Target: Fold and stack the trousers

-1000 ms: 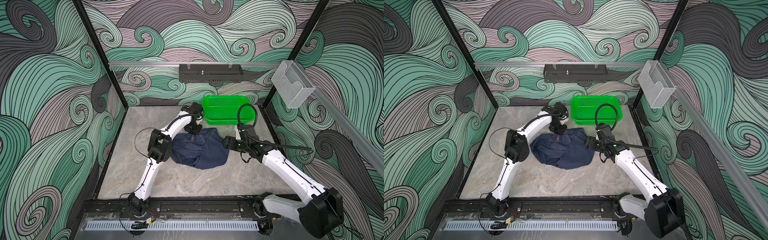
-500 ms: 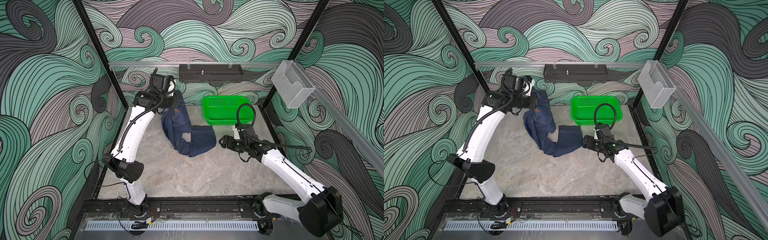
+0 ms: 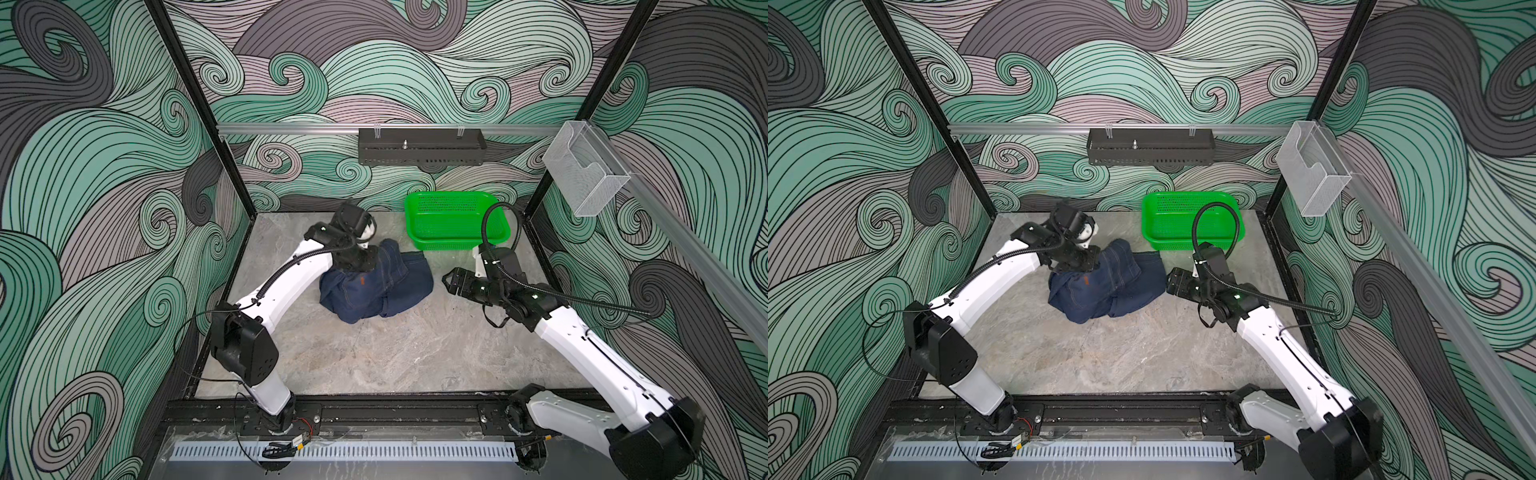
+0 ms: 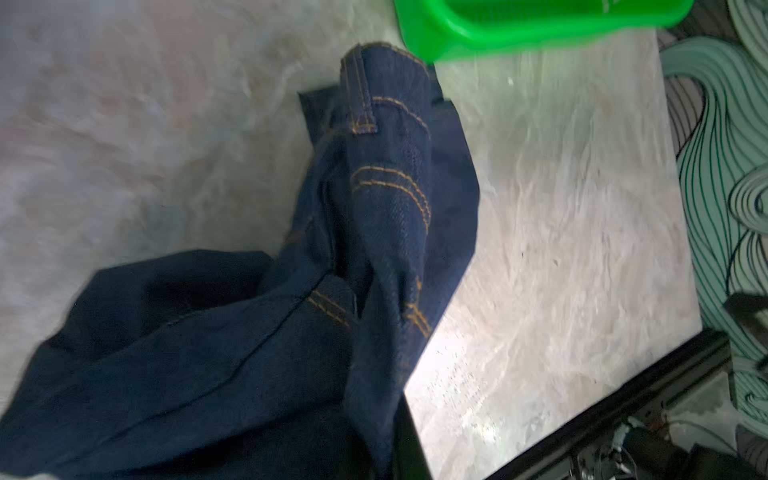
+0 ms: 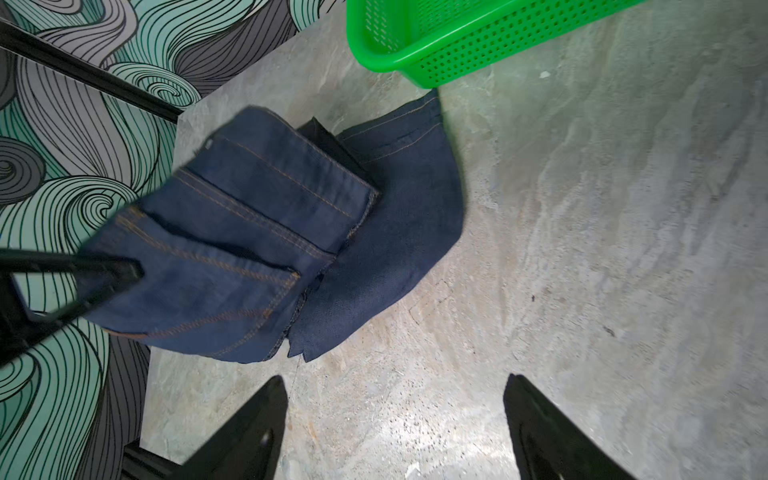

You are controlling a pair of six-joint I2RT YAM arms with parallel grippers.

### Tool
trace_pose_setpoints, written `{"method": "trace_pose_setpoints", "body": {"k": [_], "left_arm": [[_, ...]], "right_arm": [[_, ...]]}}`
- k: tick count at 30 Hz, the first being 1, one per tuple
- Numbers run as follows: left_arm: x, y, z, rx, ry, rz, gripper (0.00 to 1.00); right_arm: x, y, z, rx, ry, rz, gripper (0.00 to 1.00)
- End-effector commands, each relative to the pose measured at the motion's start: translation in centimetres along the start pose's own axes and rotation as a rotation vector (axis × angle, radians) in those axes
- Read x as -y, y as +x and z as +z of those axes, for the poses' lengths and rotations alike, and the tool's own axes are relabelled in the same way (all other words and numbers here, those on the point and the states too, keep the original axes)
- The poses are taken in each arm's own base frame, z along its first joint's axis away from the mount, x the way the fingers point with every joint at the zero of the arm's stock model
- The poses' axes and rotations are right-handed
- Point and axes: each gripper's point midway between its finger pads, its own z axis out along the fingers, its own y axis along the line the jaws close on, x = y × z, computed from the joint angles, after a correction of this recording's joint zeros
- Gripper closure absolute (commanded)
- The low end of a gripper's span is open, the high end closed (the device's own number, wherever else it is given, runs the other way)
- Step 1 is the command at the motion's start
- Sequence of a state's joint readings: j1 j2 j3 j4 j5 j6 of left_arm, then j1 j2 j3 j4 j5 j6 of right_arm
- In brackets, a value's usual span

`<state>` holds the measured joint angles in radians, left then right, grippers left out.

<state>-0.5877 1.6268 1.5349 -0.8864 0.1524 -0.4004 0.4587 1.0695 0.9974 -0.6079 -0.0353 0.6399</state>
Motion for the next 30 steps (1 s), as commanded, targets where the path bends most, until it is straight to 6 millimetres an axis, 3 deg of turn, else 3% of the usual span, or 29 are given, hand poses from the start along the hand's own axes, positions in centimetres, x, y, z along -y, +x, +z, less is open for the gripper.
{"method": "trace_pose_setpoints", "body": {"k": [1, 3, 6, 9, 12, 16, 18, 23, 30], "left_arm": [[4.5, 2.1, 0.5, 0.003, 0.101, -0.052, 0.97], [5.6, 4.8, 2.0, -0.057, 0.117, -0.069, 0.85], [6.6, 7.2, 2.4, -0.047, 0.155, -0.077, 0.49], [6.5, 7.7, -0.2, 0.031, 0.177, -0.081, 0.29], [5.1, 7.2, -3.7, 0.145, 0.153, -0.078, 0.18], [2.1, 6.7, -7.1, 0.319, 0.094, -0.11, 0.12], [0.6, 7.1, -7.8, 0.339, 0.061, -0.14, 0.12], [-2.3, 9.0, -7.1, 0.322, 0.015, -0.234, 0.12], [-4.9, 10.1, -7.0, 0.367, 0.06, -0.397, 0.12]], "right_arm": [[2.8, -0.1, -1.8, 0.027, 0.133, 0.021, 0.17], [3.6, 0.4, -2.1, 0.023, 0.153, 0.05, 0.17], [3.9, 1.4, -2.0, 0.0, 0.15, 0.089, 0.17], [4.2, 2.5, -1.3, -0.054, 0.168, 0.166, 0.18], [3.5, 4.0, 0.2, -0.142, 0.152, 0.246, 0.17], [3.1, 5.7, 2.0, -0.193, 0.15, 0.308, 0.18], [3.6, 6.4, 2.8, -0.196, 0.16, 0.339, 0.19], [4.1, 8.7, 5.8, -0.215, 0.11, 0.468, 0.26], [2.7, 9.5, 10.1, -0.256, 0.015, 0.574, 0.3]]}}
